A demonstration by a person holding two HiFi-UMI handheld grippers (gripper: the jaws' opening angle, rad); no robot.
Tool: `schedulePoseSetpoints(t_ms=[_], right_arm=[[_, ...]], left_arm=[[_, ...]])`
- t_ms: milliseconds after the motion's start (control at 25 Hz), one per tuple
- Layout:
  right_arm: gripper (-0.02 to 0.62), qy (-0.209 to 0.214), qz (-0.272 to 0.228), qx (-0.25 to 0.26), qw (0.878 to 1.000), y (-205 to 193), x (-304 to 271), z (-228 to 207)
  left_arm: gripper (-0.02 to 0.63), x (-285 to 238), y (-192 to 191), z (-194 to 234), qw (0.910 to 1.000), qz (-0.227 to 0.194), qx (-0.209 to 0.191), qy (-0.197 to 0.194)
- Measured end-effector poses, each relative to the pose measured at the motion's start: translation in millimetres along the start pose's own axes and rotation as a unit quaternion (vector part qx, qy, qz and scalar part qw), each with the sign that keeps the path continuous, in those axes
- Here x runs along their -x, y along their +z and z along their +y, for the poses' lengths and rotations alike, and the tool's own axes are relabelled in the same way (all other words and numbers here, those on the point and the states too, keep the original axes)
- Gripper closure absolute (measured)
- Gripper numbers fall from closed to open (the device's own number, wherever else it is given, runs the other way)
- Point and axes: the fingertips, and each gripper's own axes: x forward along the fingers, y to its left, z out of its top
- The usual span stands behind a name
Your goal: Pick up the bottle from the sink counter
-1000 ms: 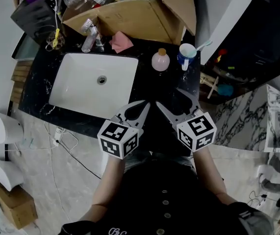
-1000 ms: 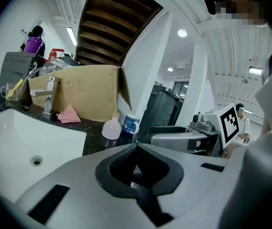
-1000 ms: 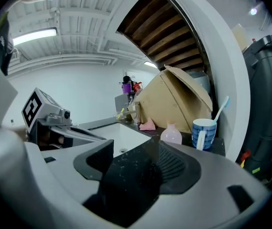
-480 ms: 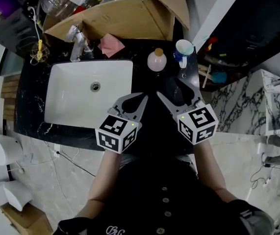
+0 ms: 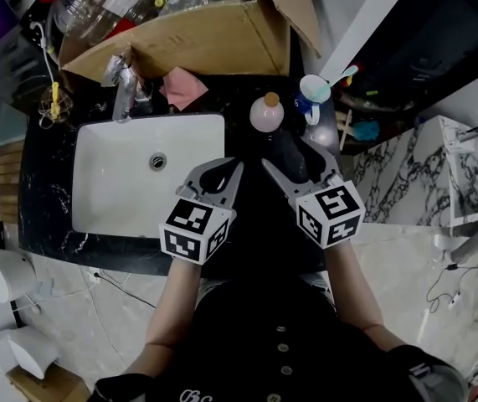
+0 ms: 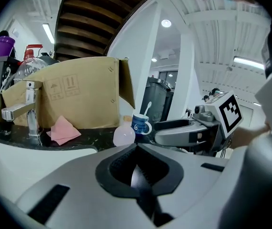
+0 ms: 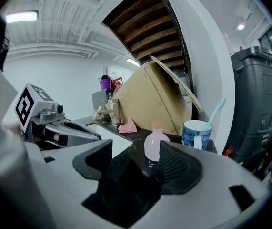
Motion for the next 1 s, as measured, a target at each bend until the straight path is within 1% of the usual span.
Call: schedulePoseSetpoints(t_ms=[160, 440, 1000], right_arm=[[0.295, -0.010, 0.008, -0.013, 1.000, -5.2, -11.7, -6.6], [0.293, -0.028, 0.026, -0.020, 0.999, -11.0, -31.4, -22.6], [0.272, -0.049, 0.065, -0.022, 0.996, -23.0, -75.6, -47.5]], left_arm=[[0.589, -6.6, -3.2, 8.0, 0.9999, 0.008, -0.007, -0.003], [0.590, -19.1, 0.2, 24.1, 0.9999, 0.007, -0.003, -0.009], [0.589, -47.9, -8.3, 42.7, 0.9993, -0.002, 0.031, -0.020]])
